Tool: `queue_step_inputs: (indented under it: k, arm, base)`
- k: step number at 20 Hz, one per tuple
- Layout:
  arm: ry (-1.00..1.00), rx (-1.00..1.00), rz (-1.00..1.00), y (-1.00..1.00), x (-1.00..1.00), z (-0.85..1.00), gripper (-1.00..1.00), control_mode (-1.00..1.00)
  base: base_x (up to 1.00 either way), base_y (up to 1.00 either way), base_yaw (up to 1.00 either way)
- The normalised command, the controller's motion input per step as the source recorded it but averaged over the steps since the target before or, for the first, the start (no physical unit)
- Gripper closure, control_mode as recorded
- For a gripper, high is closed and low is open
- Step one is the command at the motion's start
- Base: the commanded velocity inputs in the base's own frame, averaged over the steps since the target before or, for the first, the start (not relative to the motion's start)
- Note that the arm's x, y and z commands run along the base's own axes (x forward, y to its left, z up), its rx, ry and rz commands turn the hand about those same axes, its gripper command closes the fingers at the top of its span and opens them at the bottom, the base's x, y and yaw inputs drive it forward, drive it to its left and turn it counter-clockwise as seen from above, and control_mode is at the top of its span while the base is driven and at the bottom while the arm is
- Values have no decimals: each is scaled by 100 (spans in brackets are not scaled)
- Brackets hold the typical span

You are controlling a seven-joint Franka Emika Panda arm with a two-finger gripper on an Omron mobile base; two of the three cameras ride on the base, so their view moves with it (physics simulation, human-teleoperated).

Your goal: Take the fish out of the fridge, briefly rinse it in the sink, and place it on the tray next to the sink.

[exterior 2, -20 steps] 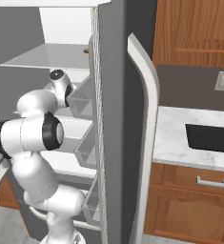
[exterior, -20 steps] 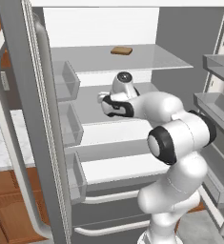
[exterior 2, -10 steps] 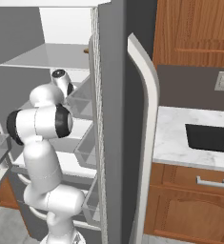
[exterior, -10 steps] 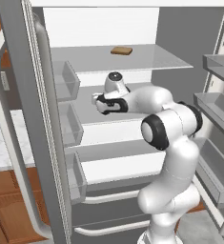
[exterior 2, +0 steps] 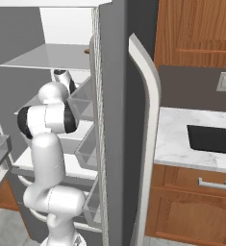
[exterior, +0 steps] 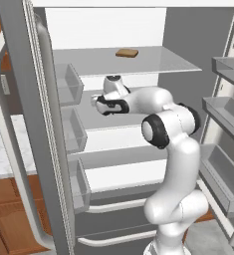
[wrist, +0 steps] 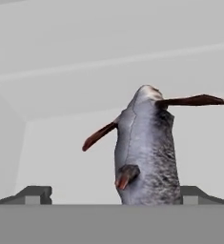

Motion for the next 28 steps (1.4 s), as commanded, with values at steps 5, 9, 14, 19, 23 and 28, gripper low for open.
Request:
queue_step_inputs:
  k: [5,9,14,19,23,28]
  arm:
    - [0,-2,0,-1,2,-21,-100,-100]
    - [0,-1,0,-2,-1,-16,-100,-100]
    - [0,0,0,0,0,-22,100,-100]
    - [-7,1,0,-1,0,-24,100,-100]
    - [-13,-3,0,0,0,-22,100,-100]
    - [-4,-3,0,0,0,-15,100,-100]
  base:
    - [0,0,0]
    - [0,0,0]
    - [0,0,0]
    - [0,0,0]
    - [0,0,0]
    - [0,0,0]
